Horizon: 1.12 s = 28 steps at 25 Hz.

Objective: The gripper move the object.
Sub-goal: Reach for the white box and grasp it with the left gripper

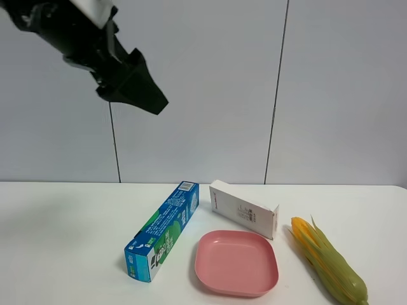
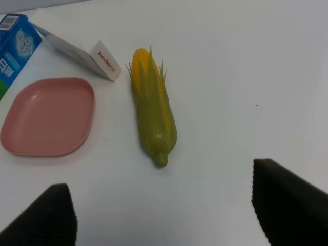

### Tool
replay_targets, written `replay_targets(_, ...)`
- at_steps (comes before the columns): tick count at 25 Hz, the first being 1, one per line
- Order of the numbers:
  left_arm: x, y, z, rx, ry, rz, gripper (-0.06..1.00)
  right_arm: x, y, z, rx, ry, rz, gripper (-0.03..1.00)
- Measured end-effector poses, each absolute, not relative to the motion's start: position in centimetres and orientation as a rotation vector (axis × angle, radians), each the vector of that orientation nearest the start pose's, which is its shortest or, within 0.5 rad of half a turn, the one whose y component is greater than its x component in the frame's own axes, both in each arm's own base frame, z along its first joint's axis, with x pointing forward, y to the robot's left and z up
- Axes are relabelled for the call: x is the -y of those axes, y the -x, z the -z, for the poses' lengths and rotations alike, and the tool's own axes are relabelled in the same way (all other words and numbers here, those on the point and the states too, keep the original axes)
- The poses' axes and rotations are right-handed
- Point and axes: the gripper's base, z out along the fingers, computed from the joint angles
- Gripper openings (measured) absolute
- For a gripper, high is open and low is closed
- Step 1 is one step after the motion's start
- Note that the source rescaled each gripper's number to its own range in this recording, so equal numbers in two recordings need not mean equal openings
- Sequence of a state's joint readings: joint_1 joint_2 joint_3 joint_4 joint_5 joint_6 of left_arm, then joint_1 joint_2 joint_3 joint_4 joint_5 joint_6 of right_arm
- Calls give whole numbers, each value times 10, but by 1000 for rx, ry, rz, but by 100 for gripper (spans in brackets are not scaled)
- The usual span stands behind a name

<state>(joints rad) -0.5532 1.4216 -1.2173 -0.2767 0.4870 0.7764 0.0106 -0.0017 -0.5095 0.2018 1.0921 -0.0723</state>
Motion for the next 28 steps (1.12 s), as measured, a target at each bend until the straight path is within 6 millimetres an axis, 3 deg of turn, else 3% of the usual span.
replay_targets(6, 224, -276, -346, -1645, -1361, 119, 100, -16, 9, -279, -2051, 100, -204, 100)
replay_targets(13, 263, -258, -339, -1371, -1574, 34, 100, -16, 9, -279, -2051, 100, -204, 100)
replay_targets(18, 272, -254, -332, -1235, -1706, -73, 100, -15, 9, -279, -2051, 108, -189, 100)
replay_targets(28, 282, -271, -297, -1186, -1843, -179, 100, -14, 8, -278, -2053, 106, -173, 100)
